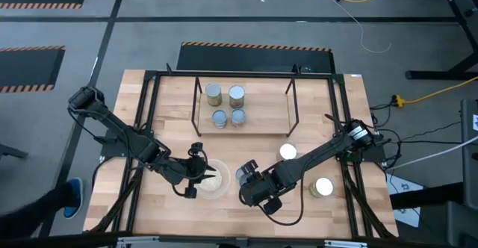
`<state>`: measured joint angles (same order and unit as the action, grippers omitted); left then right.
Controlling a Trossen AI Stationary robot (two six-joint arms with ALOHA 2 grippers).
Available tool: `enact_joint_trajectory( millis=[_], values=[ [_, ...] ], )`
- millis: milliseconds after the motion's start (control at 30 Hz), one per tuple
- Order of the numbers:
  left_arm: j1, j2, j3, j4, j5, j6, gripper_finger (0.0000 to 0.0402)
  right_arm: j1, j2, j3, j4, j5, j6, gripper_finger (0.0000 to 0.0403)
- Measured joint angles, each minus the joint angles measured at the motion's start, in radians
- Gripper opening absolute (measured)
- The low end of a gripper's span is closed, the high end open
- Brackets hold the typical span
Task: Pick and place cans onto a shelf
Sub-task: Put the canned pineapple on the shelf
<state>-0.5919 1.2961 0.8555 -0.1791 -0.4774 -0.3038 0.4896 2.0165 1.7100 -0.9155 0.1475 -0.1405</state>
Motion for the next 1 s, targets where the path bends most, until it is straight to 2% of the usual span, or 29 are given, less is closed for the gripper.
enact_joint_trajectory(
  millis=[667,1000],
  values=[
    [0.0,0.0,0.0,0.0,0.0,0.0,0.0076,0.0,0.001,0.0,-0.003,0.031,0.0,0.0066],
    [0.0,0.0,0.0,0.0,0.0,0.0,0.0076,0.0,0.001,0.0,-0.003,0.054,0.004,0.0061]
  ],
)
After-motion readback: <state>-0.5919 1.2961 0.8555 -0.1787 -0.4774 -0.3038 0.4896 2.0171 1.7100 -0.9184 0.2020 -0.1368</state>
